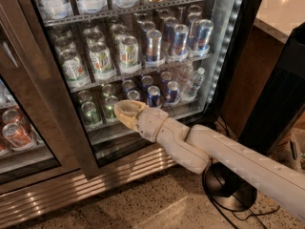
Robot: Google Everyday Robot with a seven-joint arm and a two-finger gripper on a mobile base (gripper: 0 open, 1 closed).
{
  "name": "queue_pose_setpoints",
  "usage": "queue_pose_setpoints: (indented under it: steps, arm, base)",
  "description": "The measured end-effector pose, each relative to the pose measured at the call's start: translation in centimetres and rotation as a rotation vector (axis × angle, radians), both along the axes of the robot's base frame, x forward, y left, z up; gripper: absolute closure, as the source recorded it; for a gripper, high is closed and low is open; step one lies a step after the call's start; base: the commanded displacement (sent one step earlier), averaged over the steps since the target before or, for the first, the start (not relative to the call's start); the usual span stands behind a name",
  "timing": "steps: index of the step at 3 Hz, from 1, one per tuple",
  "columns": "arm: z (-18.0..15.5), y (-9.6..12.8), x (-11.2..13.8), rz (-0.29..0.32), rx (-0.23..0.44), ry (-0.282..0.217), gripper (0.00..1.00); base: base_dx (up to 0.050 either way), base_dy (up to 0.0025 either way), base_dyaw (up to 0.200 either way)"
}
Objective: Close right fridge door
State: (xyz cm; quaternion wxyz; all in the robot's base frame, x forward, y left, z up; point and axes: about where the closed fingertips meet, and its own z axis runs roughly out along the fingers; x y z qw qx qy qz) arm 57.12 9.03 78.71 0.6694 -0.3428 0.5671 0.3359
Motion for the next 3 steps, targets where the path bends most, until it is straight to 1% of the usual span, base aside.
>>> queue_pose_setpoints:
  steps: [1, 3]
  arm:
    - [0.41, 1.36, -0.28, 0.005, -0.008, -0.025, 1.00]
    - [0.41, 1.36, -0.28, 0.005, -0.008, -0.025, 1.00]
  base:
    - [0.000, 0.00000, 0.000]
    - [0.049, 0.00000, 0.000]
